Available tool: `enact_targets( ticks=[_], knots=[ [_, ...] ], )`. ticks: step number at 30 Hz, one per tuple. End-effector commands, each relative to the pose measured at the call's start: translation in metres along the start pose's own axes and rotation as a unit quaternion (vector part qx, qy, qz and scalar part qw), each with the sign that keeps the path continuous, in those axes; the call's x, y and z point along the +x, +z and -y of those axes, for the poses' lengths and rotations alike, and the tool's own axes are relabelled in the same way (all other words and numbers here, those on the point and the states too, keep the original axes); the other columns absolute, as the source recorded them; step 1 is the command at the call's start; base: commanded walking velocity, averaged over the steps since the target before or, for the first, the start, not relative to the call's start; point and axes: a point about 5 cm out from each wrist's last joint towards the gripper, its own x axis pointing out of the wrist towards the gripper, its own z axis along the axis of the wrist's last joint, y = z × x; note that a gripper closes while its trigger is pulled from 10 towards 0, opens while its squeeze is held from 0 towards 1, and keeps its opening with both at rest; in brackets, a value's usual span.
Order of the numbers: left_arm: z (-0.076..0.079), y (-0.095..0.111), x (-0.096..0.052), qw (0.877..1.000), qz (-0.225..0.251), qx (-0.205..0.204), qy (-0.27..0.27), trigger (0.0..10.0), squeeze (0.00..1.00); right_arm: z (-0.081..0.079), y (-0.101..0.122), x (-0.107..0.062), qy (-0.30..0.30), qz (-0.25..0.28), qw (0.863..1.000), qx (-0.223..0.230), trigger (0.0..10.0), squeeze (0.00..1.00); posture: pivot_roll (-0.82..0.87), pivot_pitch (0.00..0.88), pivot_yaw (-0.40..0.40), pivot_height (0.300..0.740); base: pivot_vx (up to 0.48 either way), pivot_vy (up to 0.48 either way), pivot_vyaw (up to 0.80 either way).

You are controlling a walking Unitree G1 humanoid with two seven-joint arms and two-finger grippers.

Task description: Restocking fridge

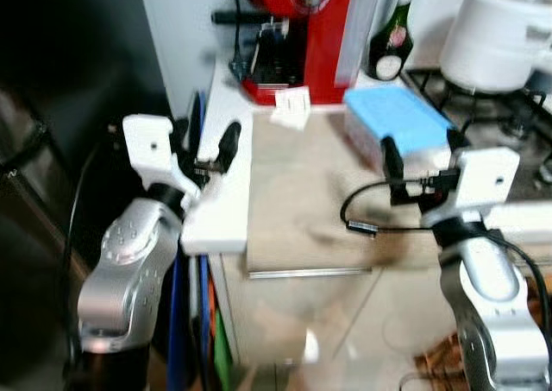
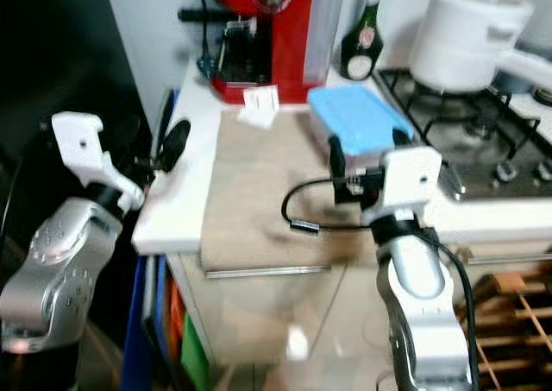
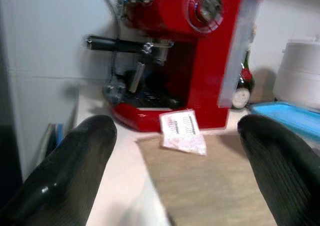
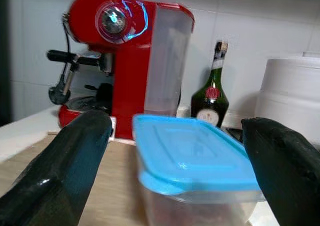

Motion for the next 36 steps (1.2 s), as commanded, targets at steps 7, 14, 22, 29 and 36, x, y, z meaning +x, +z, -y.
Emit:
enact_targets(
  ticks=[7,14,22,29,36],
  knots=[
    [-0.014,-0.011,0.000,0.998,-0.032,0.021,0.050,10.0,0.00,-0.001,-0.003,0.001,-0.004,0.002,1.000,0.005,10.0,0.00,-0.14,0.007,0.040,0.740,0.000,0.000,0.00],
    [-0.019,-0.016,-0.008,0.997,-0.040,0.010,0.062,10.0,0.00,-0.001,-0.007,0.001,0.004,-0.009,1.000,0.010,10.0,0.00,-0.12,0.011,0.019,0.740,0.000,0.000,0.00],
    [-0.020,-0.014,-0.006,0.997,-0.034,0.014,0.071,10.0,0.00,-0.003,-0.010,0.006,0.014,-0.007,1.000,0.008,10.0,0.00,-0.11,0.000,0.023,0.740,0.000,0.000,0.00],
    [-0.021,-0.013,-0.007,0.997,-0.033,0.007,0.062,10.0,0.00,-0.006,-0.012,0.007,0.014,-0.005,1.000,0.010,10.0,0.00,-0.11,0.000,0.030,0.740,0.000,0.000,0.00],
    [-0.014,-0.010,-0.003,0.999,-0.024,0.004,0.044,10.0,0.00,-0.007,-0.013,0.007,0.016,-0.003,1.000,0.009,10.0,0.00,-0.11,0.000,0.031,0.740,0.217,-0.392,0.00]
  ],
)
